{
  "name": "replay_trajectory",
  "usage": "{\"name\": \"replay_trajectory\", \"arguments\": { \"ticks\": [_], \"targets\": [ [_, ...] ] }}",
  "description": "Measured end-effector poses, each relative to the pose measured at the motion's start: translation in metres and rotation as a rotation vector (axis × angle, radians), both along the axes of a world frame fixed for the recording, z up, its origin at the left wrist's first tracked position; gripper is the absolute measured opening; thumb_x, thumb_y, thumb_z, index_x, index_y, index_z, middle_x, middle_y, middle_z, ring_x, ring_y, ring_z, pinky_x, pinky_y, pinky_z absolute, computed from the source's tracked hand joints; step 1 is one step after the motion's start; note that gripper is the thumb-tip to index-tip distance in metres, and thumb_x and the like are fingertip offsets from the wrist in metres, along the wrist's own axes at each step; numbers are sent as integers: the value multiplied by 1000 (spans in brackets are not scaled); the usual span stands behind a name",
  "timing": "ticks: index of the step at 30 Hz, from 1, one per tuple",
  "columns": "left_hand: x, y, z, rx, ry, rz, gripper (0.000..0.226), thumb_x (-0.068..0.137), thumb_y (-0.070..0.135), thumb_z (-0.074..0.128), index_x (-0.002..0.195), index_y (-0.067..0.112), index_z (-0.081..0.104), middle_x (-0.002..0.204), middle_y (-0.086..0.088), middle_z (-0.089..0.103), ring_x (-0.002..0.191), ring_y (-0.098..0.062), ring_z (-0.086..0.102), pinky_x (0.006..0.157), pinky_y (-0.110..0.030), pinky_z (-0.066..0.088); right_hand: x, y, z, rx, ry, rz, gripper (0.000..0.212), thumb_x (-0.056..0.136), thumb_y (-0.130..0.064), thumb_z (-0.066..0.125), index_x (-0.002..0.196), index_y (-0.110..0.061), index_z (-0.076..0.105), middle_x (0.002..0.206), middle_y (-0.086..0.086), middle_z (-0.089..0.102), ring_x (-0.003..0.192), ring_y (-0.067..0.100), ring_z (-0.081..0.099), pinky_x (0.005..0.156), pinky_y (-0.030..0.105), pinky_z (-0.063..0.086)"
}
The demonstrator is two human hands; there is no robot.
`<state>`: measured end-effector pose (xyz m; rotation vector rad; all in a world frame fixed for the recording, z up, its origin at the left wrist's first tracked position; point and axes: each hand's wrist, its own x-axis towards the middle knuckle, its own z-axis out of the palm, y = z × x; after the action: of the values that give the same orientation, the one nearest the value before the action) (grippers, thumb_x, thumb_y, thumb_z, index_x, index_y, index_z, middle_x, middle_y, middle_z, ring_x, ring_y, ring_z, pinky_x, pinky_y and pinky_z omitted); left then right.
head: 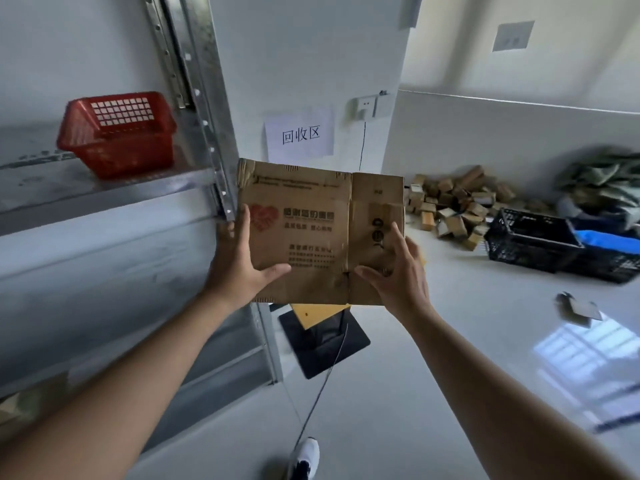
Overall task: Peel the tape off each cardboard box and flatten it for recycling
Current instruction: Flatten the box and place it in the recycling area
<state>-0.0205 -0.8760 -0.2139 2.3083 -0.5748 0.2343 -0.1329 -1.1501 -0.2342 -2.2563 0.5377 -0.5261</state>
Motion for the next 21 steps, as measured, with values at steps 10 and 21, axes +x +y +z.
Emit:
{"name": "replay_trajectory", "arguments": {
  "ticks": [10, 21],
  "targets": [
    [128, -149, -68, 156, 81, -31, 105, 83, 54, 80, 163, 14, 26, 162, -19, 11, 148, -44, 27, 117, -57, 39, 120, -123, -49, -84, 253, -59, 82, 92, -42, 76, 161, -39, 32, 167, 17, 14, 143, 42, 38, 116, 50, 41],
    [266, -238, -114, 307, 282, 85, 100, 81, 66, 76, 158, 19, 33, 167, -14, 8, 146, -49, 32, 116, -57, 37, 277, -216, -96, -68, 427, 58, 73, 94, -45, 72, 158, -38, 37, 171, 15, 8, 143, 44, 38, 115, 50, 38]
  ]
}}
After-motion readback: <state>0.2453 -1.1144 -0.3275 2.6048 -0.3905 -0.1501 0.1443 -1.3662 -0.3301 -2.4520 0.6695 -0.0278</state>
